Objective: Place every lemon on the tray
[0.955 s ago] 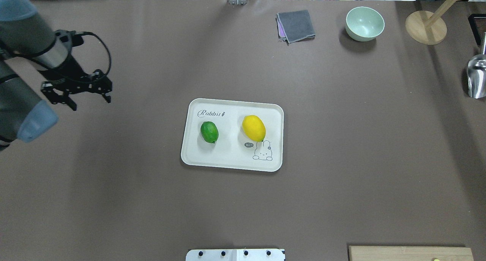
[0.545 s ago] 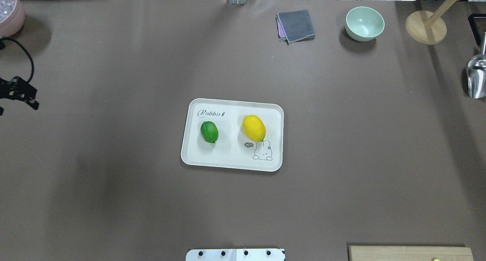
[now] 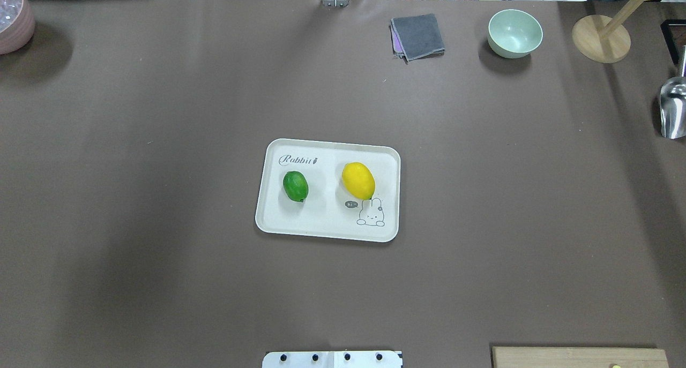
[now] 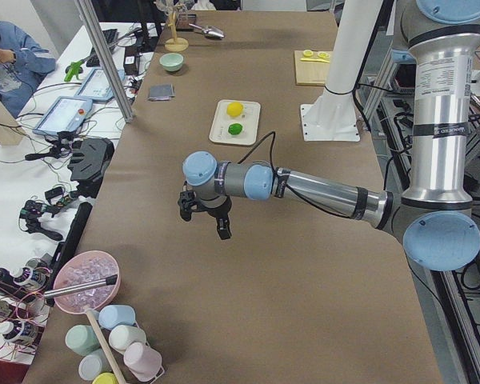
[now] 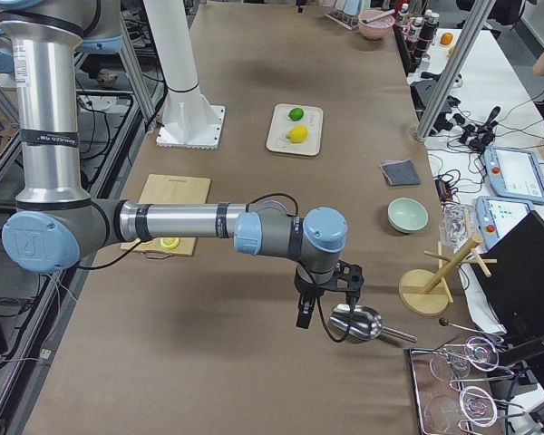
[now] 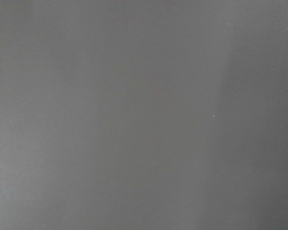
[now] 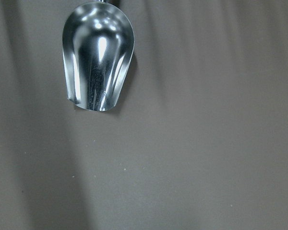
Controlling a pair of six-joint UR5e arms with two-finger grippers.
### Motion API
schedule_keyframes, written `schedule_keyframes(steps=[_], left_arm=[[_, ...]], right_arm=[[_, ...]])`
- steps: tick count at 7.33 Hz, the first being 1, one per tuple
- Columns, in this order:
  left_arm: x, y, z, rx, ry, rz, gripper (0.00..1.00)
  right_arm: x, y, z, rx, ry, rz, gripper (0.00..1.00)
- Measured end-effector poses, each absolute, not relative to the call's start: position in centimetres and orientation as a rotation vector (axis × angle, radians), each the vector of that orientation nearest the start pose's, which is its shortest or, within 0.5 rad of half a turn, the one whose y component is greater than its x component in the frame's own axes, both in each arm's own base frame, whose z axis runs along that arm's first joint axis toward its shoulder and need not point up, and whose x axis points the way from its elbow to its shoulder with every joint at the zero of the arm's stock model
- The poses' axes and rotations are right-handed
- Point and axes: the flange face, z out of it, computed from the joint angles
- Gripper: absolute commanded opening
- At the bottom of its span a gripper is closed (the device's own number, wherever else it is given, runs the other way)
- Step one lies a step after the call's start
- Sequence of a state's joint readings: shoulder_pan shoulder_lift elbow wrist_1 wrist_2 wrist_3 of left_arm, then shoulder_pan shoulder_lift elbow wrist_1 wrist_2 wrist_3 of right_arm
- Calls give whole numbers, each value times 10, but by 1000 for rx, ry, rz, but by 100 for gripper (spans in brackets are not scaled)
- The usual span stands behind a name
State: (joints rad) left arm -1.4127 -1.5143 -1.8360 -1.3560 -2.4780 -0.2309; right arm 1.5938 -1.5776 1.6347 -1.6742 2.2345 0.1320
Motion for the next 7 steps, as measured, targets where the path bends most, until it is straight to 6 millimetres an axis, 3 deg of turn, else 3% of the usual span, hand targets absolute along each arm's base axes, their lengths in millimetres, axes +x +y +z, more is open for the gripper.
schedule_keyframes(steps=[2,4,7], left_arm=[[-40,-448,586,-164,897,-101,98],[-80,-430,628,-153,871,-51,98],[-102,-420,693,-149,785,16,98]], right_arm=[[83,-482,648,-78,-662,164,100],[84,-482,649,-78,-661,165,100],[83,-482,650,-80,-660,164,100]])
